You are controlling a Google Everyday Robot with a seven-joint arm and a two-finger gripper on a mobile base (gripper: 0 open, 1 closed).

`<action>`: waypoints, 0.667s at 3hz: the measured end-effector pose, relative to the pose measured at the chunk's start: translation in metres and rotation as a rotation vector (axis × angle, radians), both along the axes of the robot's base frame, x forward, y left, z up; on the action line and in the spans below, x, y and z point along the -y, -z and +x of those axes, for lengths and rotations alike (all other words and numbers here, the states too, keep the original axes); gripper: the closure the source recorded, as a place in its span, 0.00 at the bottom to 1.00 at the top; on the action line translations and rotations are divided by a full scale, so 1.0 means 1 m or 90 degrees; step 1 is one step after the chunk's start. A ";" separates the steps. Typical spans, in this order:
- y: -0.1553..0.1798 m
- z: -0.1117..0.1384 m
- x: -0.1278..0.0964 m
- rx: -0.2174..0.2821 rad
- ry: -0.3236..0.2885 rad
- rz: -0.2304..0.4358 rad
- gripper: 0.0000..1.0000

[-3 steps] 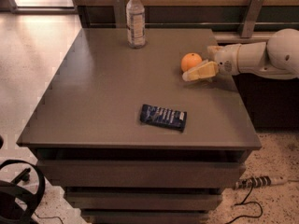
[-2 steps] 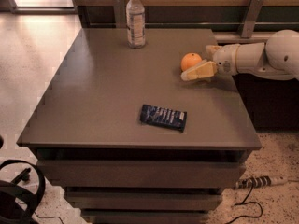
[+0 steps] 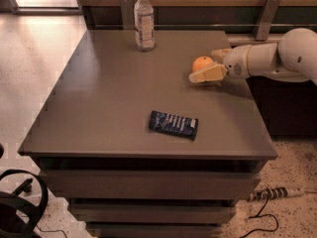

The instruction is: Pick orange

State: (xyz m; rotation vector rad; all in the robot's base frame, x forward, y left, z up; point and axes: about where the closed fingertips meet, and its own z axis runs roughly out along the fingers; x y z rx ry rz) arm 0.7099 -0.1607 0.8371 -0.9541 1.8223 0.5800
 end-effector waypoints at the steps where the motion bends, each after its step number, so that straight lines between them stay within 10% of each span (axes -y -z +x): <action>1: 0.001 0.000 -0.002 -0.001 -0.002 0.001 0.41; 2: 0.002 0.001 -0.006 -0.002 -0.006 0.001 0.65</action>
Offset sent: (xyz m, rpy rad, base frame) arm 0.0002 0.0021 -0.0008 0.0005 0.0015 0.0031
